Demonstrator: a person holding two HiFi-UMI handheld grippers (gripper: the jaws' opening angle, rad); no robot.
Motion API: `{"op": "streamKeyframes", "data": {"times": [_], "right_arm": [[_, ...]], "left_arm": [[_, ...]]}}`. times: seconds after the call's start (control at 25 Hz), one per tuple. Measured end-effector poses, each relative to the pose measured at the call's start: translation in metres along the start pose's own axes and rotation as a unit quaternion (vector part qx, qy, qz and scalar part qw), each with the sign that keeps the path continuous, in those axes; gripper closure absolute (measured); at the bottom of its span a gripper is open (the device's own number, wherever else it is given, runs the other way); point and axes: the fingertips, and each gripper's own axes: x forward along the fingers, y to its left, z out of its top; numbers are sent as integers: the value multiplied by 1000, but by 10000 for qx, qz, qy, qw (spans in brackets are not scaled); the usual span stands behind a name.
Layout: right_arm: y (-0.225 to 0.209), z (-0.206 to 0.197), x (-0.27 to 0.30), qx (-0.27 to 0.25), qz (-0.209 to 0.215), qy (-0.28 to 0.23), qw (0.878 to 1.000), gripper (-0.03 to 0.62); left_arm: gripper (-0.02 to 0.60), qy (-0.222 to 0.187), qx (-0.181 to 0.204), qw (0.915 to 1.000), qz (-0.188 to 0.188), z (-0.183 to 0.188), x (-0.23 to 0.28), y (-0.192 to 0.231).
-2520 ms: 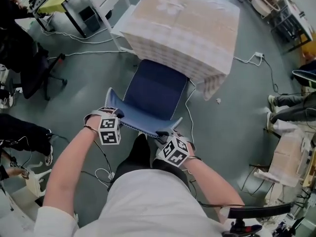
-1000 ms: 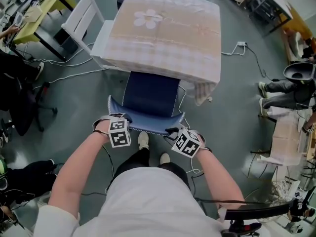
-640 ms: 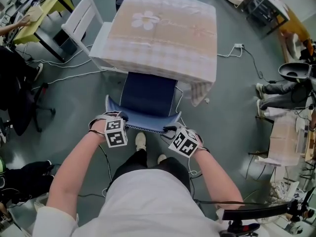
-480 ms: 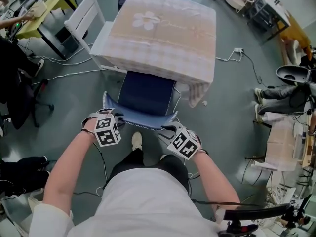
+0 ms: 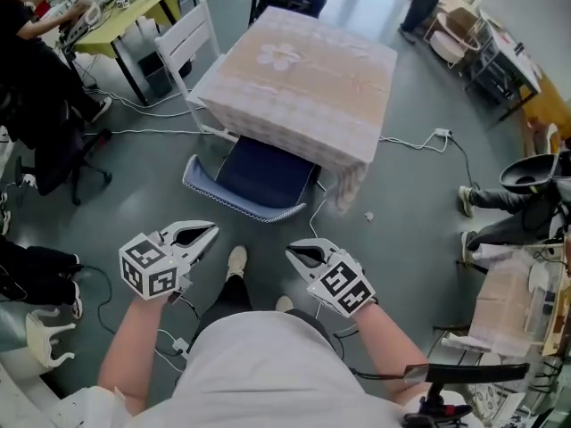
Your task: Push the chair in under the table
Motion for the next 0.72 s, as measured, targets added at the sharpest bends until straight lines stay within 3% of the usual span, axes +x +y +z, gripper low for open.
{"op": "streamKeyframes", "data": {"times": [0.08,0.16,0.4,0.72], "right_arm": [[16,0,-23,-76,90,-169,9998,580],[32,-1,-42,-168,169,-318,9992,580],[78,2,-76,-389,407,-482,9973,580],[94,7,-95,-487,403,-658,9958,580]], "left_arm": [[571,-347,-492,9982,28,-10,-8,-33],[571,-457,-651,9968,95,-24,-13,-64],[571,-351,-568,9972,347,-57,-32,-125],[571,-264,-590,9974,321,-66,-27,-149]]}}
